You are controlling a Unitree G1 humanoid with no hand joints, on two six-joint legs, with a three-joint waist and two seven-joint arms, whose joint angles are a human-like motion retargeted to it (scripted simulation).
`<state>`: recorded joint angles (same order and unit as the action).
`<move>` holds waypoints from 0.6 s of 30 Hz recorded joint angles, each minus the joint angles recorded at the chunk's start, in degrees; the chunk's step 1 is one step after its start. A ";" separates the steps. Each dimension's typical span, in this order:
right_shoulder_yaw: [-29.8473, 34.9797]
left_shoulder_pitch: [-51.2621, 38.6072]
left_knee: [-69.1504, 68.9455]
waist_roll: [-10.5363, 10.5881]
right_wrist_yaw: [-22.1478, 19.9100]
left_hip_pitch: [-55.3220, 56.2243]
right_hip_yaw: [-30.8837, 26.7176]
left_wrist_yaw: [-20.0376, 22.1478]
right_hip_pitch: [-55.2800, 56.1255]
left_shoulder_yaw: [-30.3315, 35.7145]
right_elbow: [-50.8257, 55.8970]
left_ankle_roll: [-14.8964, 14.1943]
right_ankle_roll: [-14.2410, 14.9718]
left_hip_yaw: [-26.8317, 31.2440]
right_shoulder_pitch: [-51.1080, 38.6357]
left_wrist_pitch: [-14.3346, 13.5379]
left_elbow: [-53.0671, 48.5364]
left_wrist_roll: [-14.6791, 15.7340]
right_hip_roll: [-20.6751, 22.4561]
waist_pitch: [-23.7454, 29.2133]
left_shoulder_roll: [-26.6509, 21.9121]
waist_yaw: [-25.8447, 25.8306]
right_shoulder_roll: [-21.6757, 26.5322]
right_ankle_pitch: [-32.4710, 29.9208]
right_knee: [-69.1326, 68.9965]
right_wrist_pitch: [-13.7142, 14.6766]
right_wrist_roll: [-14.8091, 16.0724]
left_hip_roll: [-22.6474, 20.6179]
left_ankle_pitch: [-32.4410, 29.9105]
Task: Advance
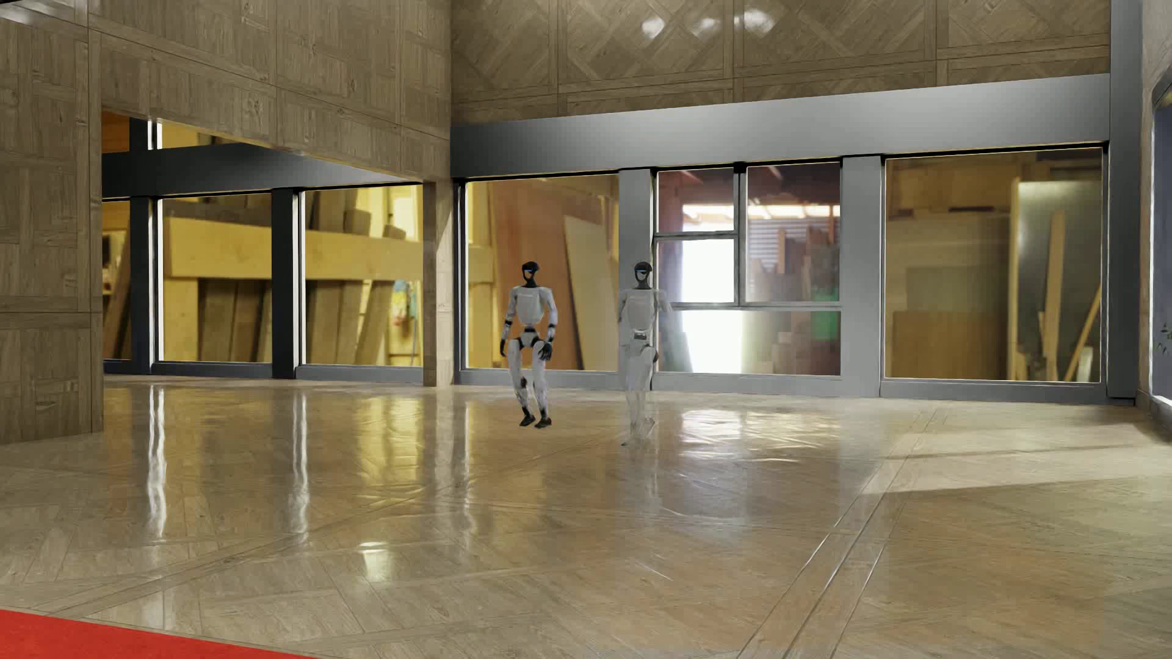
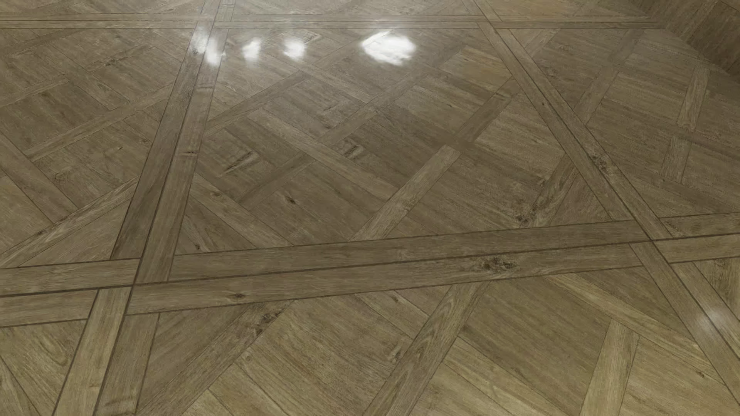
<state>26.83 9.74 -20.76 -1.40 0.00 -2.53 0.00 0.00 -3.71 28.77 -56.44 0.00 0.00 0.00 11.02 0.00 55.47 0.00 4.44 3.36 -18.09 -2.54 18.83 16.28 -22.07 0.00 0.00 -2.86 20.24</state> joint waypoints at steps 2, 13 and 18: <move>-0.67 0.63 0.19 -0.06 0.00 0.02 0.00 0.00 0.48 0.35 0.67 0.00 0.00 0.00 0.75 0.00 0.88 0.00 -0.16 -0.19 -0.19 0.16 0.17 1.08 -0.69 0.00 0.00 -0.33 0.16; -3.57 0.87 -1.73 -0.18 0.00 -4.15 0.00 0.00 30.26 0.64 -0.41 0.00 0.00 0.00 6.44 0.00 1.94 0.00 -2.16 4.84 -1.47 -7.80 0.50 -7.33 -42.24 0.00 0.00 -1.48 1.66; 3.07 -0.98 -1.59 0.12 0.00 -7.49 0.00 0.00 30.66 -2.09 -7.06 0.00 0.00 0.00 10.78 0.00 -1.94 0.00 -2.06 5.01 -2.24 -8.78 -0.62 -7.24 -9.11 0.00 0.00 -0.71 1.58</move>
<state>29.90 8.76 -22.35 -1.28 0.00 -10.01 0.00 0.00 26.95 26.69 -63.50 0.00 0.00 0.00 21.80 0.00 53.54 0.00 2.39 8.37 -20.33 -11.31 18.21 9.04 -31.18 0.00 0.00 -3.57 21.82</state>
